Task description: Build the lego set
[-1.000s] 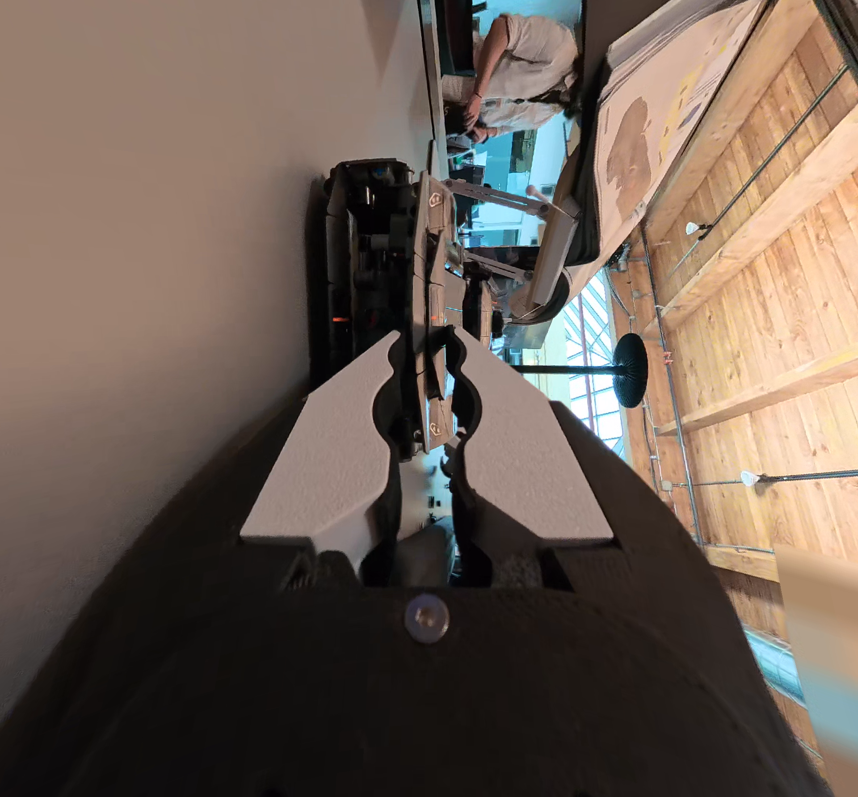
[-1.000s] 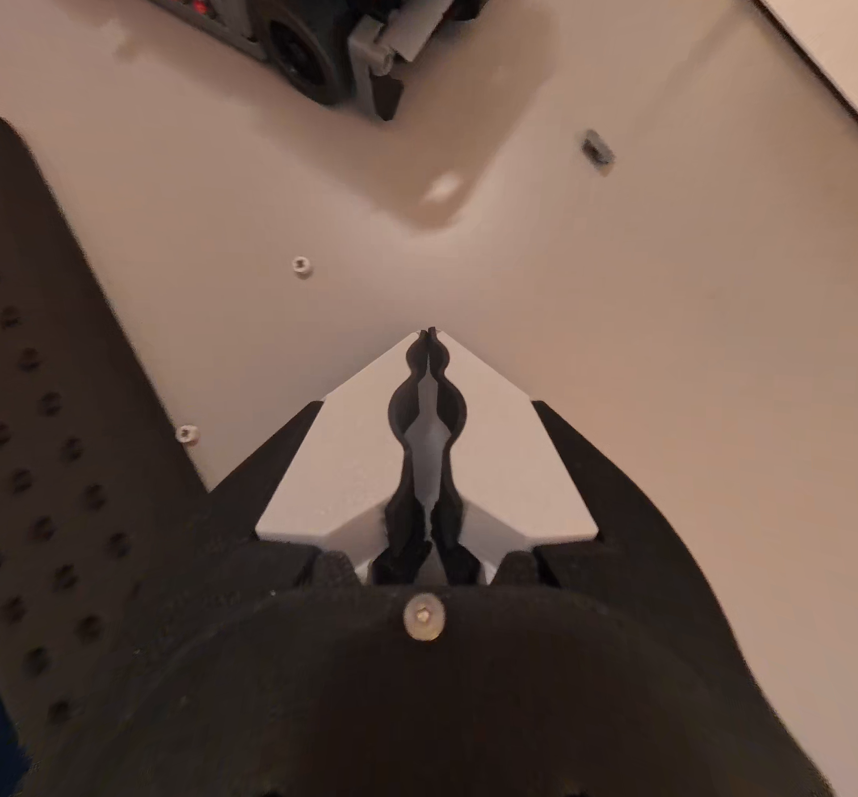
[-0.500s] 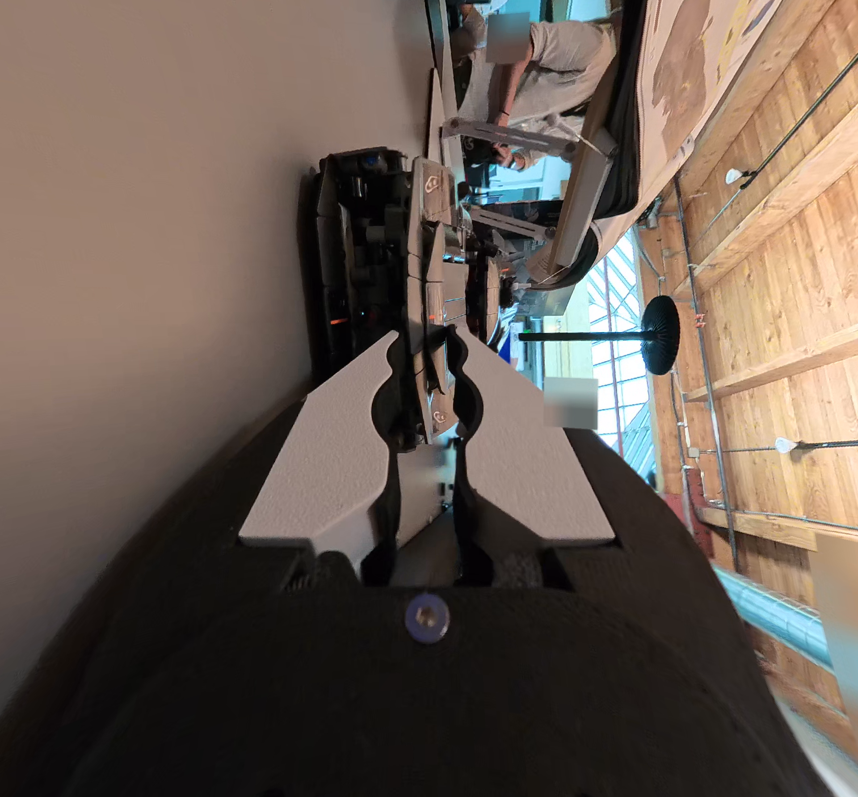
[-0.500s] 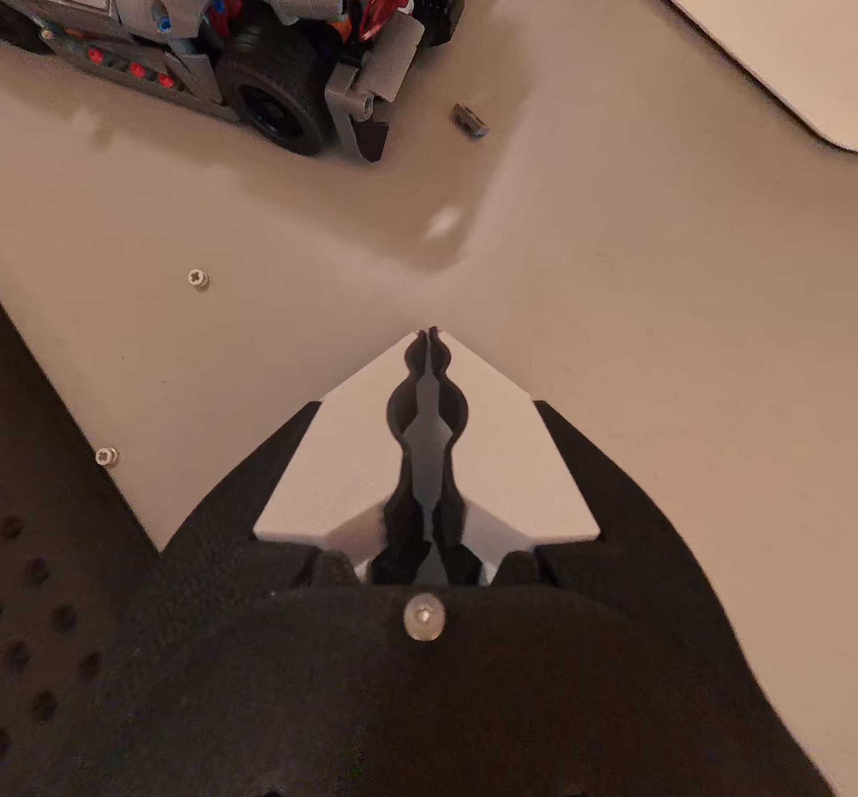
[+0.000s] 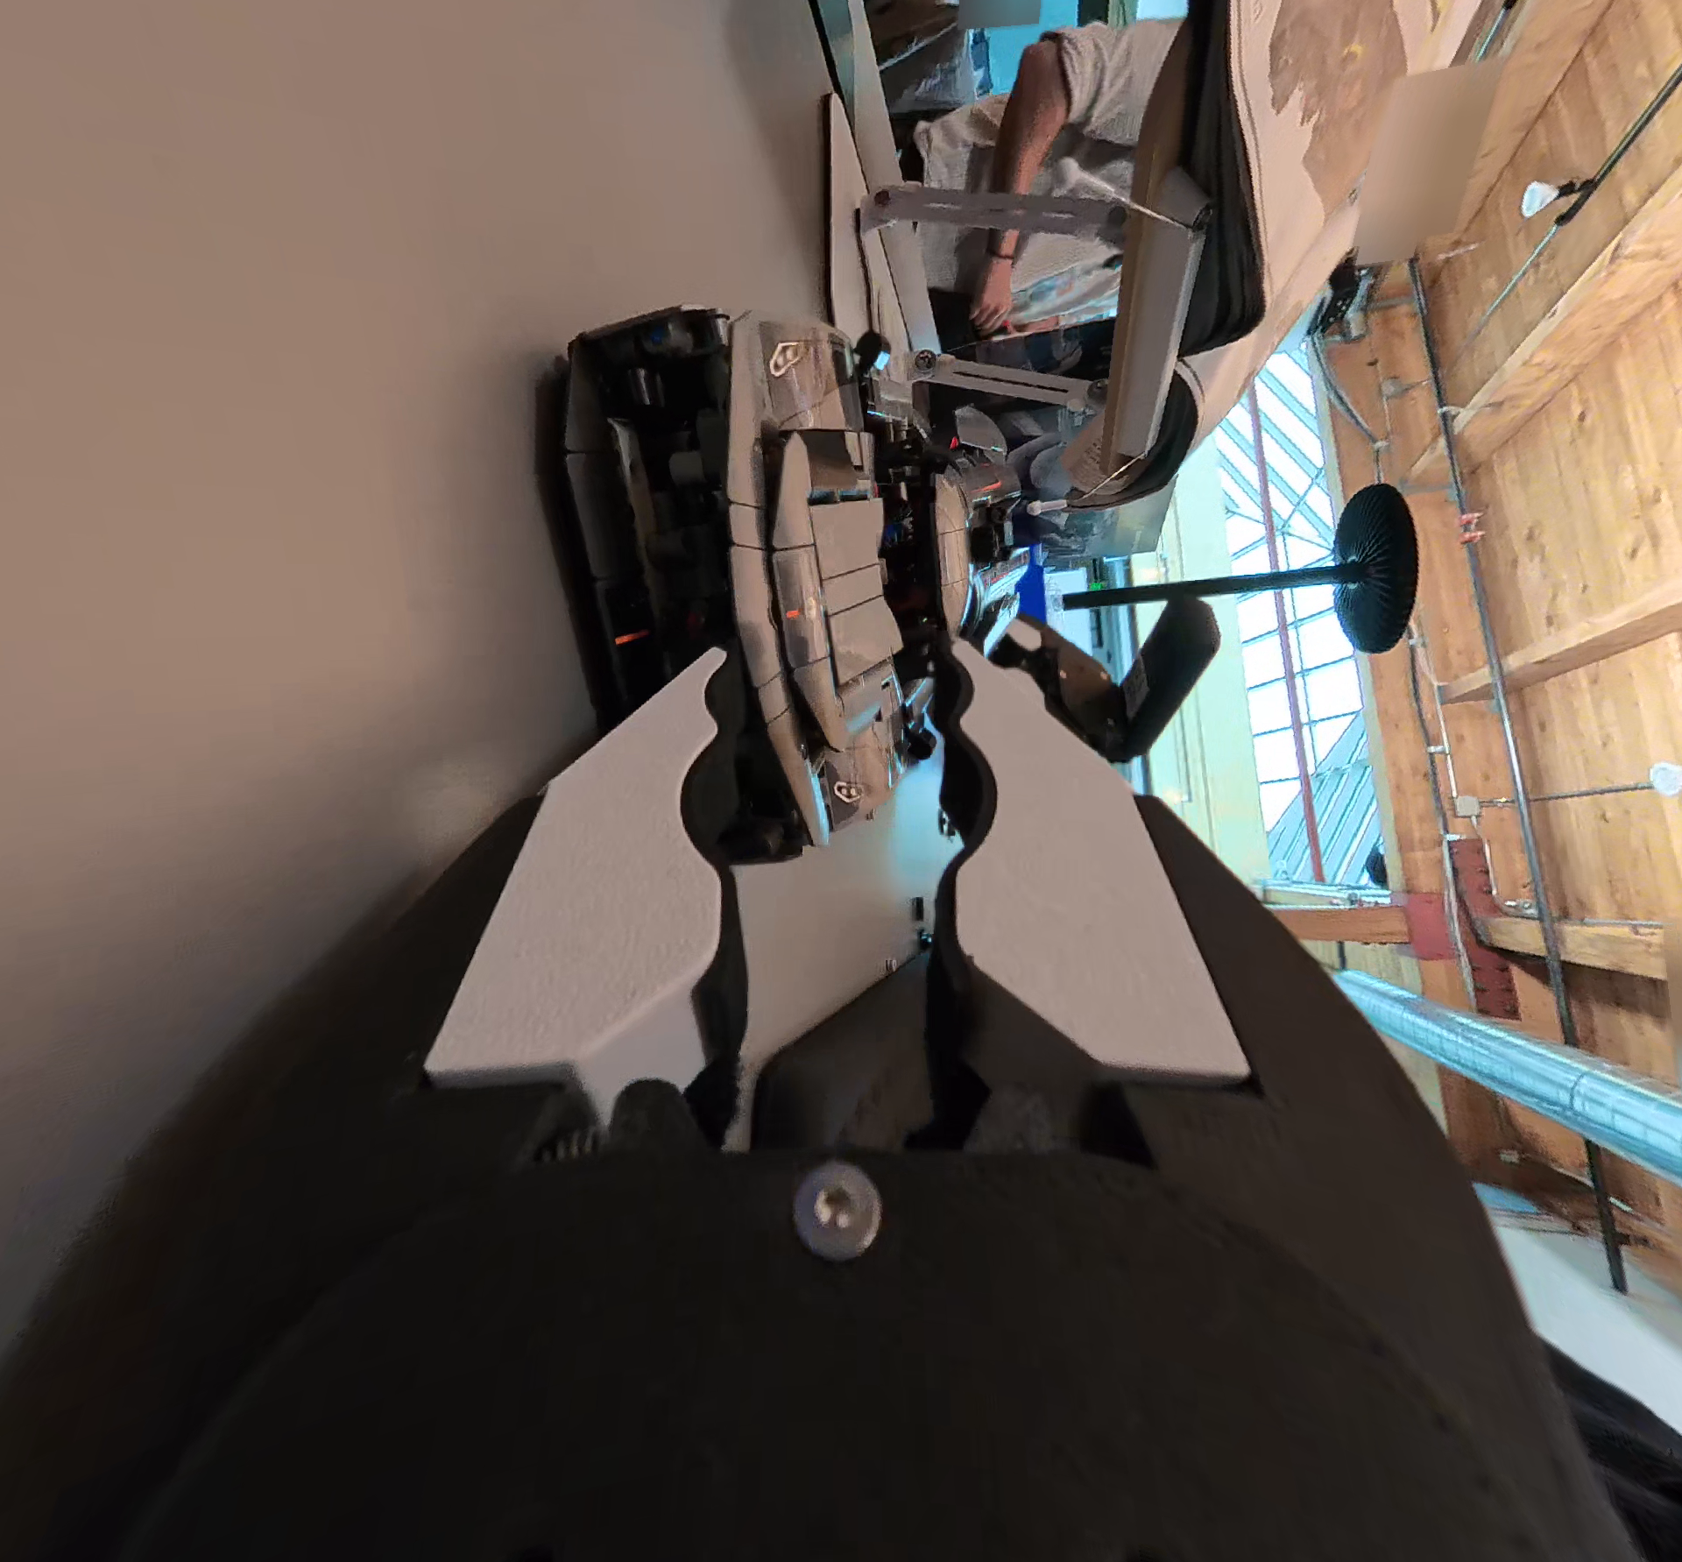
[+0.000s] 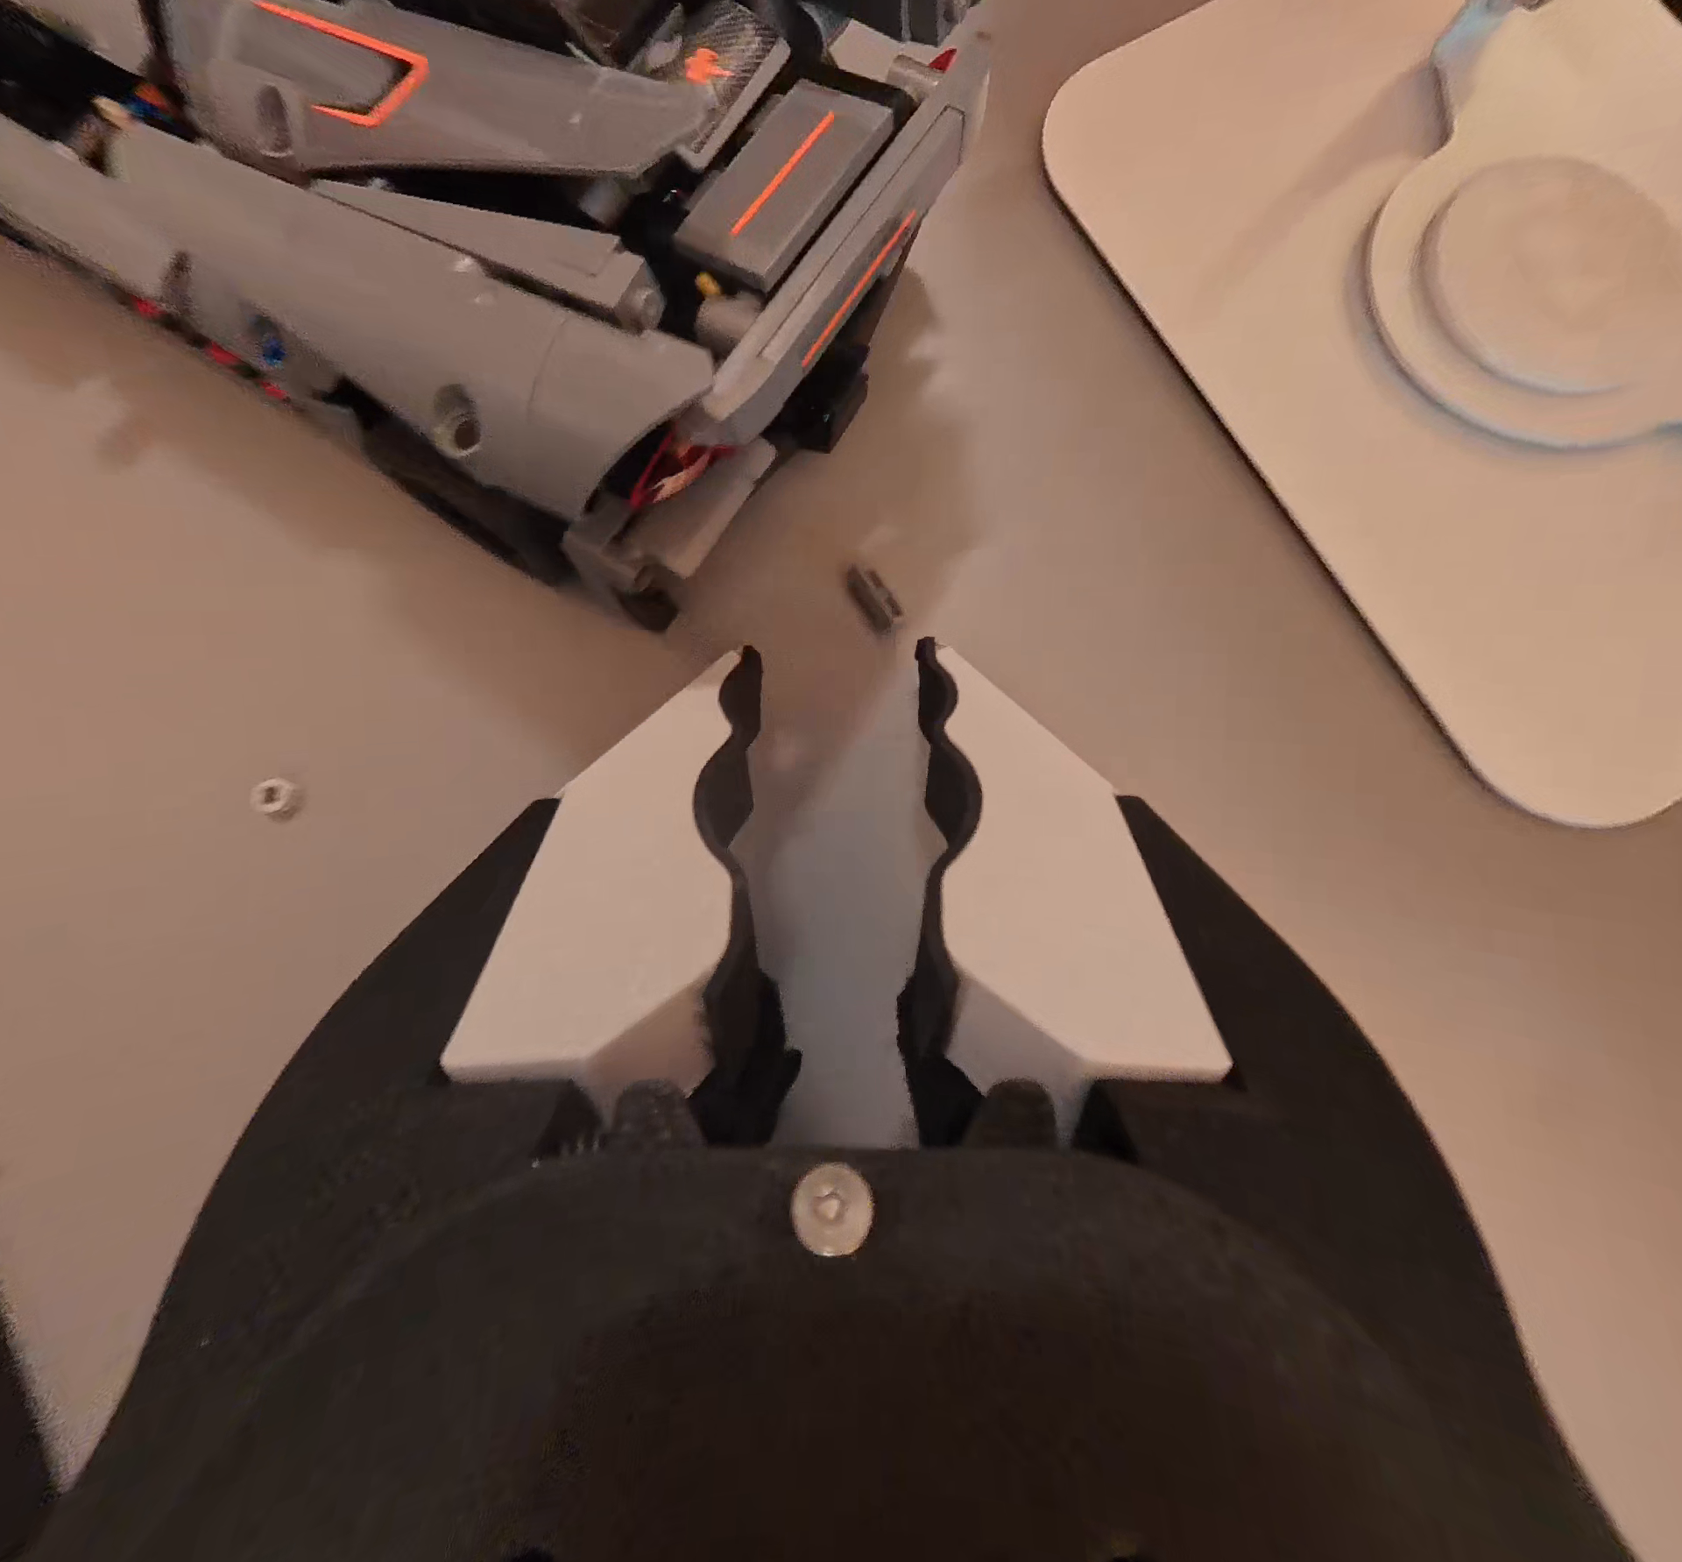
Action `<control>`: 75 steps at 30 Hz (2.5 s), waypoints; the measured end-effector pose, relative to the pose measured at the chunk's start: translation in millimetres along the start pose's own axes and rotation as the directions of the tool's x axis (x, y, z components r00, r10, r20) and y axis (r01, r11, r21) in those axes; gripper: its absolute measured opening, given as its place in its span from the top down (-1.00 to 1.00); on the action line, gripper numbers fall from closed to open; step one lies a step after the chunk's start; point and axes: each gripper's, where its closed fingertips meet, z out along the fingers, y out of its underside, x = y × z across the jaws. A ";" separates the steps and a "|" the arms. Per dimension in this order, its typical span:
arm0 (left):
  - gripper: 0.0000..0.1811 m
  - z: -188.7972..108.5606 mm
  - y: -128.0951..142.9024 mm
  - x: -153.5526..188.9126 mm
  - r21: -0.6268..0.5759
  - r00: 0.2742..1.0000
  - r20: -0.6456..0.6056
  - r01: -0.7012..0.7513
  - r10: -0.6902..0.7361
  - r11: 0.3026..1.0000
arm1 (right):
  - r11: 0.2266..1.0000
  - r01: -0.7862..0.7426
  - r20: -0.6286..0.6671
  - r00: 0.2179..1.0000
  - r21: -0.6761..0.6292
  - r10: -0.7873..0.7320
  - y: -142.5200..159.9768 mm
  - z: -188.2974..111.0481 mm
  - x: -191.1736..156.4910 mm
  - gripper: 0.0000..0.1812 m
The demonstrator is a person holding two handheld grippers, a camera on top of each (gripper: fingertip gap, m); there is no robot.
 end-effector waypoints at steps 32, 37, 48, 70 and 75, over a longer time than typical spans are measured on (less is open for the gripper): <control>0.49 9.1 27.3 -6.6 -0.201 0.955 0.105 -0.253 0.278 0.946 | 0.973 -0.223 -0.145 0.966 -0.052 0.213 80.6 -61.4 0.3 0.91; 0.46 -1.1 21.9 -4.7 -0.204 0.931 0.121 -0.316 0.344 0.927 | 0.967 -0.254 -0.139 0.959 -0.028 0.248 83.2 -65.4 -0.2 0.74; 0.42 -11.0 -9.3 8.5 -0.180 0.859 0.149 -0.463 0.489 0.868 | 0.969 -0.235 -0.082 0.967 0.069 0.240 39.6 -73.2 -27.3 0.40; 0.45 44.5 -50.3 -20.3 -0.344 0.825 0.085 -0.501 0.558 0.794 | 0.971 -0.235 -0.019 0.972 0.033 0.236 -11.7 16.5 -67.8 0.30; 0.48 44.0 -45.6 -18.6 -0.326 0.862 0.040 -0.466 0.505 0.822 | 0.973 -0.228 -0.035 0.973 0.043 0.230 -14.9 20.2 -63.7 0.33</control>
